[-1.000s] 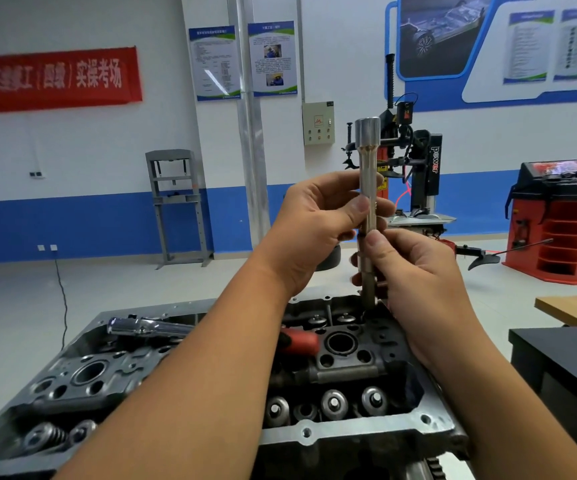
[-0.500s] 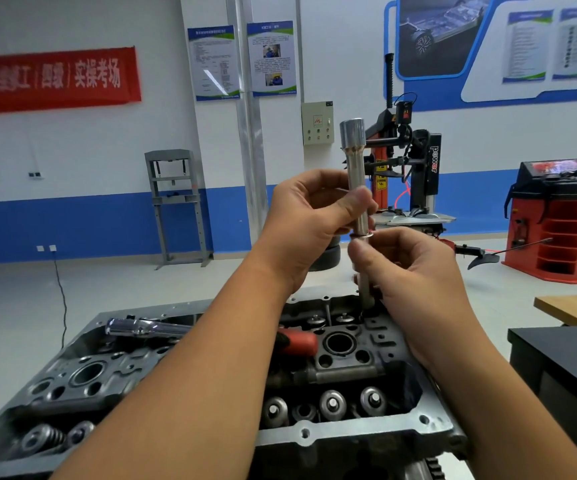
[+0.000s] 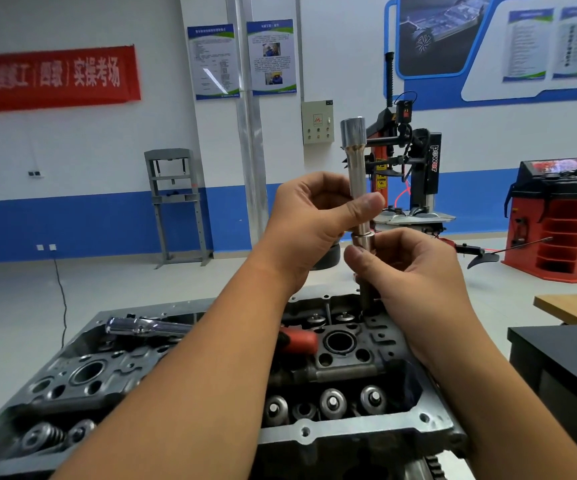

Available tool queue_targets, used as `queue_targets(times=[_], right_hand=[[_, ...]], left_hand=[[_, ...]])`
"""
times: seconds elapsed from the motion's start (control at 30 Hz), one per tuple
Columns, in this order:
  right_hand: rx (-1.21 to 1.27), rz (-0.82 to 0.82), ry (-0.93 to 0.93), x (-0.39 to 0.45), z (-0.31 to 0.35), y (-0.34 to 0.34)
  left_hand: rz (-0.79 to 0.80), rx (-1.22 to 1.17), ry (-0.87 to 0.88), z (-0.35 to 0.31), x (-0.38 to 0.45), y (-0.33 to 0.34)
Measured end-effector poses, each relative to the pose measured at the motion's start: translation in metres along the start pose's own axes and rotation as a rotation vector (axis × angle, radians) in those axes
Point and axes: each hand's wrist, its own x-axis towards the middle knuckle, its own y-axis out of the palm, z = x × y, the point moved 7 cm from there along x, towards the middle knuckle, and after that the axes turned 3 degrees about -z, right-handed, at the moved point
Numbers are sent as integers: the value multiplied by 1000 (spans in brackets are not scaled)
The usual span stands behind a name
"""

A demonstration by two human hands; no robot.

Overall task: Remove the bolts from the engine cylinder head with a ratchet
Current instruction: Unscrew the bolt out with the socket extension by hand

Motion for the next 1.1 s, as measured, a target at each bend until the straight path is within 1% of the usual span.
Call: queue_targets(times=[0.07, 0.13, 0.2, 0.33, 0.43, 0.47, 0.57, 0.63, 0.77, 0.87, 0.93, 1.0, 1.1], right_hand=[[-26, 16, -6, 0, -1, 1], [-52, 48, -9, 1, -2, 3], [-53, 65, -4, 0, -1, 5], [27, 32, 2, 0, 0, 3], [-20, 3, -15, 0, 0, -1], [-31, 14, -18, 0, 1, 0], [-67, 56, -28, -1, 2, 4], [-71, 70, -31, -1, 3, 6], [18, 68, -23, -1, 4, 4], [31, 45, -33, -1, 4, 2], [-2, 70, -49, -1, 5, 5], [25, 75, -39, -1, 5, 7], [108, 73, 2, 0, 3, 7]], left_hand=[[13, -17, -17, 0, 0, 1], [69, -55, -45, 2, 1, 4], [79, -46, -46, 2, 1, 5], [16, -21, 11, -2, 1, 2], [-30, -39, 5, -2, 0, -2], [-23, -37, -5, -2, 1, -2], [77, -64, -33, 1, 1, 4], [99, -66, -28, 3, 1, 5], [34, -55, 24, -1, 1, 1], [-12, -50, 18, -2, 1, -3], [59, -62, -11, -1, 0, 2], [127, -79, -38, 0, -1, 8], [116, -35, -13, -1, -1, 8]])
